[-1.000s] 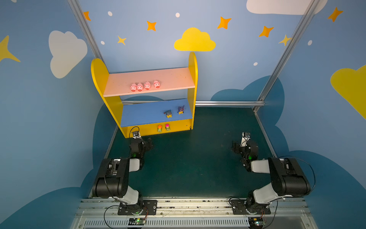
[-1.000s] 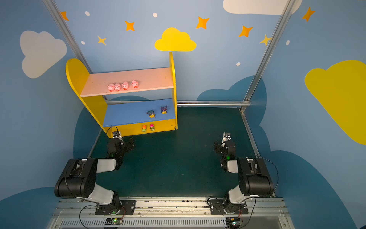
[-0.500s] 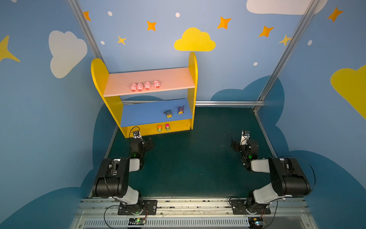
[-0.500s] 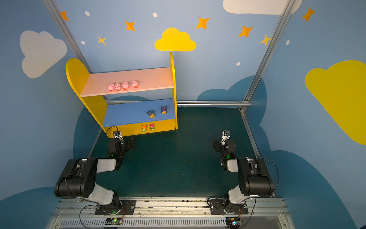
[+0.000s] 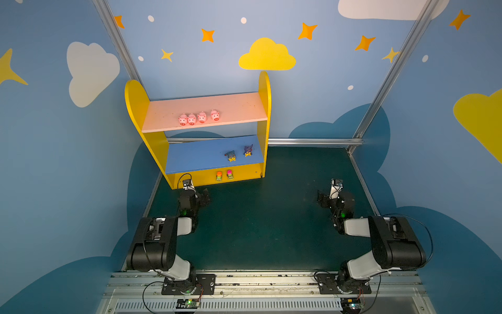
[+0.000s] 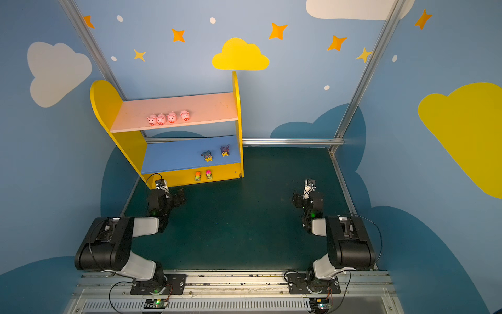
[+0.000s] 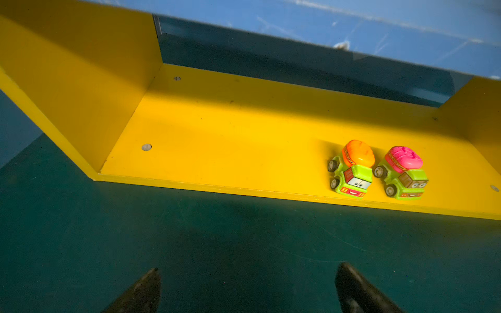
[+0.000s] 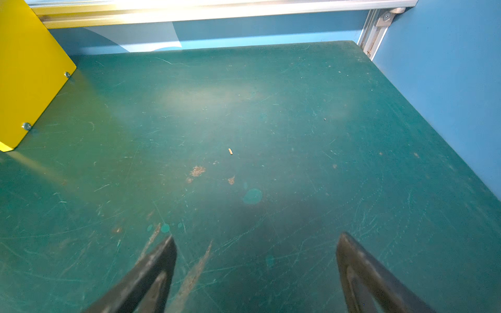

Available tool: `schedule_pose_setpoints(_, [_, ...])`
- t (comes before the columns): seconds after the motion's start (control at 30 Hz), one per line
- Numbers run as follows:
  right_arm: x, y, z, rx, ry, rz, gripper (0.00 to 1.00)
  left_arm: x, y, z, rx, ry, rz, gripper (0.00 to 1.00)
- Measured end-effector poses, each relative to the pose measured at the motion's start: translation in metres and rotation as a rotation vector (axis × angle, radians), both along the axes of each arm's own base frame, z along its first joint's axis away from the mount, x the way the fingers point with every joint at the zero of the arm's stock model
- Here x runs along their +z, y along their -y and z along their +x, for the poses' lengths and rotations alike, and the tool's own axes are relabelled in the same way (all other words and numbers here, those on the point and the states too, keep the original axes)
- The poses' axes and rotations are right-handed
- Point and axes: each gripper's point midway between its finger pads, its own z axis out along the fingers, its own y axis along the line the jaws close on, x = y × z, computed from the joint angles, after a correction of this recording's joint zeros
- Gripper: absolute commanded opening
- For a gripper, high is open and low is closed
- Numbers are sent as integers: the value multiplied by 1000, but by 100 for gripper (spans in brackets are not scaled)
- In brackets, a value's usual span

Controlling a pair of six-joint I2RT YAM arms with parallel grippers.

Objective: Organize plastic toys on shelves
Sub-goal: Reset both arms

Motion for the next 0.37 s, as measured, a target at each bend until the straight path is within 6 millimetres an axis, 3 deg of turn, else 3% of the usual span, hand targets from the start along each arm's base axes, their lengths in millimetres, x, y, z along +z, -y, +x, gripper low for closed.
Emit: schedule_pose_setpoints(0.37, [0, 0, 0, 0, 0, 0, 90, 3, 0, 2, 0, 7, 1, 100])
